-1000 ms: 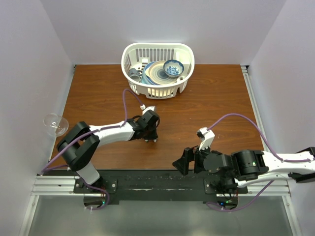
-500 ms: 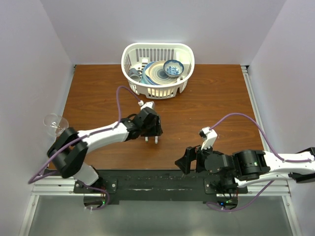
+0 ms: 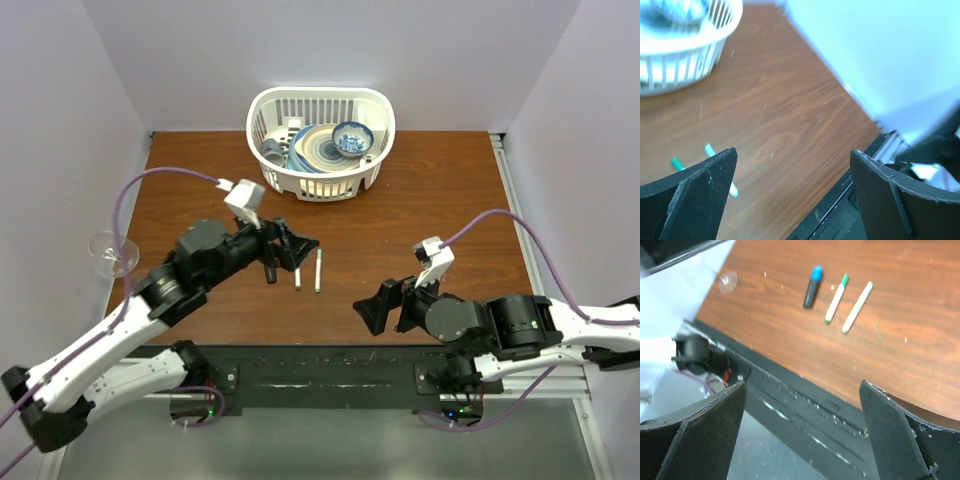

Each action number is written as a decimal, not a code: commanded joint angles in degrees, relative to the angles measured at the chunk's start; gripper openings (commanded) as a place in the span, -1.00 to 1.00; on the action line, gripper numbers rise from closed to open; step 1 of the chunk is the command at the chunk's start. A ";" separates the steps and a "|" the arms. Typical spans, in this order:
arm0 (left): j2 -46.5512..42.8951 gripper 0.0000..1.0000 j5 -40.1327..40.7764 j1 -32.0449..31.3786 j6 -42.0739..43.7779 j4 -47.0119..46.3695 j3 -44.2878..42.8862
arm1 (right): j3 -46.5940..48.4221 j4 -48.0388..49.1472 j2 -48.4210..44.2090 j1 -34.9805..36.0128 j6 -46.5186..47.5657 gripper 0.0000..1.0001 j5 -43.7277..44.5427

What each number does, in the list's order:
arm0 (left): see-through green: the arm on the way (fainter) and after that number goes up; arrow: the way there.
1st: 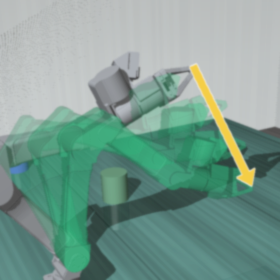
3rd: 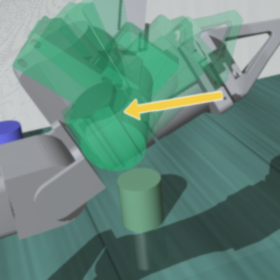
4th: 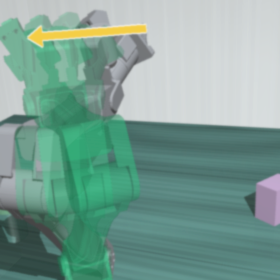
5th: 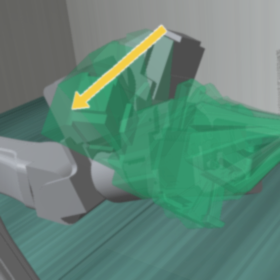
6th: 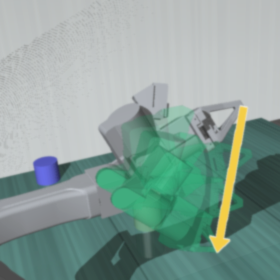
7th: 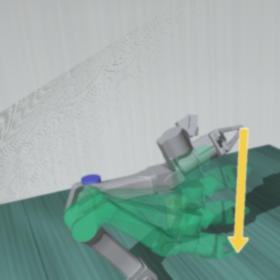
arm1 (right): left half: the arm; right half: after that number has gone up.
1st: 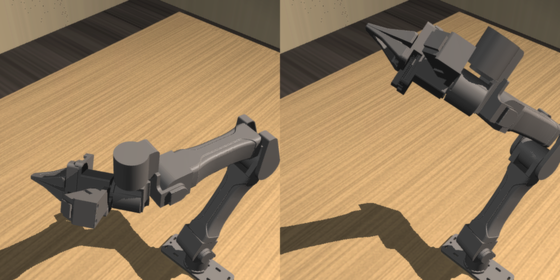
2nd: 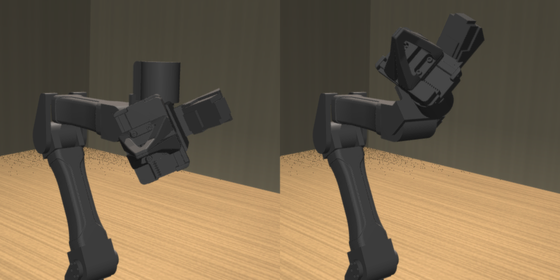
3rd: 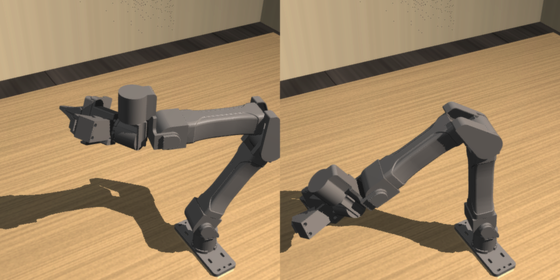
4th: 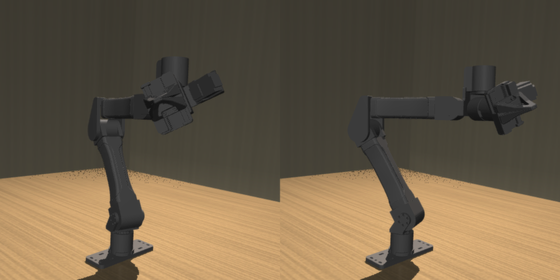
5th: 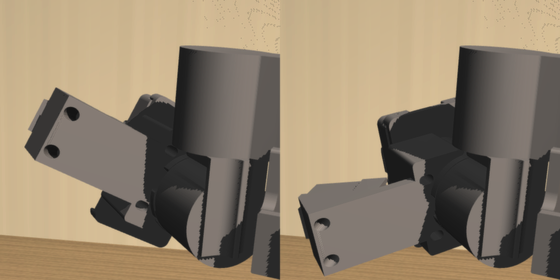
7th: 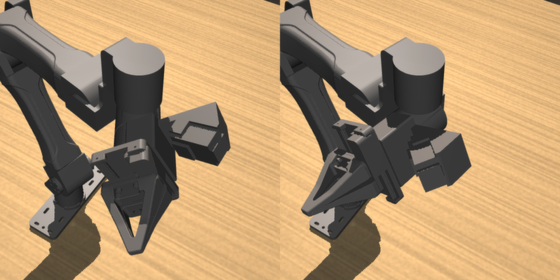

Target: Insert the pens into the pen caps

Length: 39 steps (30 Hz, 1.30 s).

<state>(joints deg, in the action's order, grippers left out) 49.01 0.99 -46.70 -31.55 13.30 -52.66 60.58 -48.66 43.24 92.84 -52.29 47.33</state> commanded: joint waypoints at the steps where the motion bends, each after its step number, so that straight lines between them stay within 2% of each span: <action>1: -8.84 1.00 -4.33 -0.32 5.27 -2.93 1.50 | 4.55 3.74 0.17 -0.02 2.90 0.97 11.28; 6: -14.37 1.00 -3.55 -0.24 7.12 -0.83 1.60 | 5.95 7.52 -0.62 -0.02 7.63 0.97 14.89; 10: -16.40 1.00 -2.58 -0.32 7.55 -0.47 1.78 | 6.31 7.71 -1.23 0.06 7.73 0.97 16.47; 39: -13.95 1.00 -1.87 -0.24 6.15 -2.49 0.72 | 5.16 7.88 -4.22 -0.02 9.49 0.97 16.83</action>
<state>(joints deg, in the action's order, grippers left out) 34.96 -1.65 -46.70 -25.85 13.21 -51.20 64.95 -41.98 38.96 92.84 -42.76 60.86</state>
